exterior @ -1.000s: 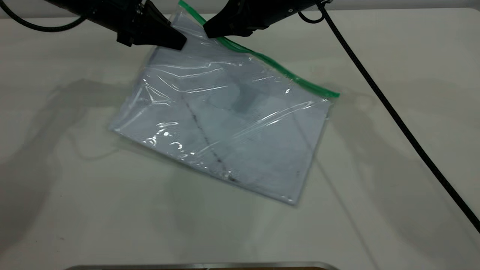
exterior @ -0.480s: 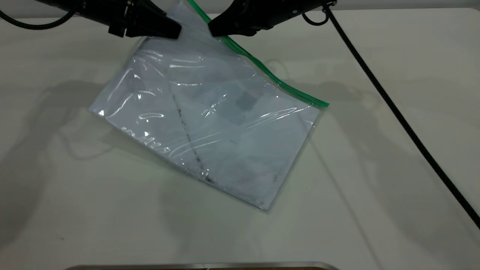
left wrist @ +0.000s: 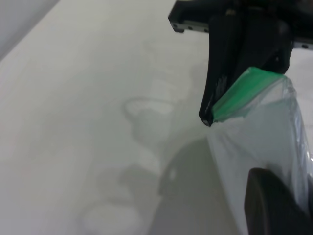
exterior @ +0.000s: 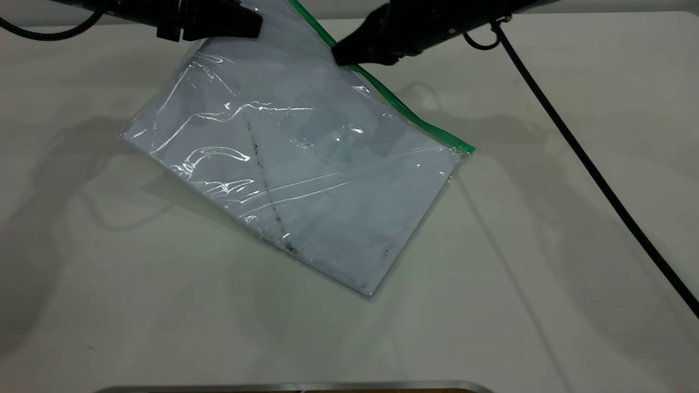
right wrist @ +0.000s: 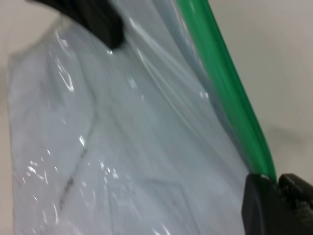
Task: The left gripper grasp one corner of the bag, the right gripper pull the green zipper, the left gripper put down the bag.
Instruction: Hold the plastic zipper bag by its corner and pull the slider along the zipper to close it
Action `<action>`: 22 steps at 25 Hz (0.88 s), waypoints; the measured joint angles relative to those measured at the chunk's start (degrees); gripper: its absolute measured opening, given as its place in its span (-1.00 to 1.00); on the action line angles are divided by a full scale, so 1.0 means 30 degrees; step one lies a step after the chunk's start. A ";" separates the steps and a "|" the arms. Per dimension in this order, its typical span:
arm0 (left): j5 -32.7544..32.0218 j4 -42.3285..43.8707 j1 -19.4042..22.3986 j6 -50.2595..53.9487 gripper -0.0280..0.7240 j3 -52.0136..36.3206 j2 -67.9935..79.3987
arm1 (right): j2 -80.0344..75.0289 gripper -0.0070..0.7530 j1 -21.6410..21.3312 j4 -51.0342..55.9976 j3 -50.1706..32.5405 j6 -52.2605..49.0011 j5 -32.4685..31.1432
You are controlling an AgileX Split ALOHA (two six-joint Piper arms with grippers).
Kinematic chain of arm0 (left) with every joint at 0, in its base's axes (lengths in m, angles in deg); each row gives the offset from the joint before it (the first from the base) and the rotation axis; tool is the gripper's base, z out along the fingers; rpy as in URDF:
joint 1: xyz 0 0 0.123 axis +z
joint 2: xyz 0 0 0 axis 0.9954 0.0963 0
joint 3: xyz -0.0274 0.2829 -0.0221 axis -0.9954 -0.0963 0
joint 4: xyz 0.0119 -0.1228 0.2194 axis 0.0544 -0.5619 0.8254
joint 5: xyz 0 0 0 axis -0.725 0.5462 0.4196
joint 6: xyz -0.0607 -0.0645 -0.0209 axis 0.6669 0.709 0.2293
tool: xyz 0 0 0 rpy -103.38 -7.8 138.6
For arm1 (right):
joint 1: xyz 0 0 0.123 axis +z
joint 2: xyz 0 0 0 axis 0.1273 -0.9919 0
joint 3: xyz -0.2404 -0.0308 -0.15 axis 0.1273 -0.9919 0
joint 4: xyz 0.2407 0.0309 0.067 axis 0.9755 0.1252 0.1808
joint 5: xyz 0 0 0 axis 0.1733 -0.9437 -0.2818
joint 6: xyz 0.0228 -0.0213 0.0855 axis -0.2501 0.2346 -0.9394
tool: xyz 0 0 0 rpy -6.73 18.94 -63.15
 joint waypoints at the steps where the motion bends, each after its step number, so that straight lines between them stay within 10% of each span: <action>1: -0.0022 -0.0063 0.0020 0.0000 -0.79 0.0000 0.0000 | -0.0071 -0.87 -0.0133 -0.0152 0.0000 -0.0060 -0.0032; 22: -0.0892 -0.1263 0.0691 -0.0034 -0.79 0.0000 -0.0041 | -0.0866 -0.84 -0.3442 -0.7753 -0.0078 -0.4791 0.0917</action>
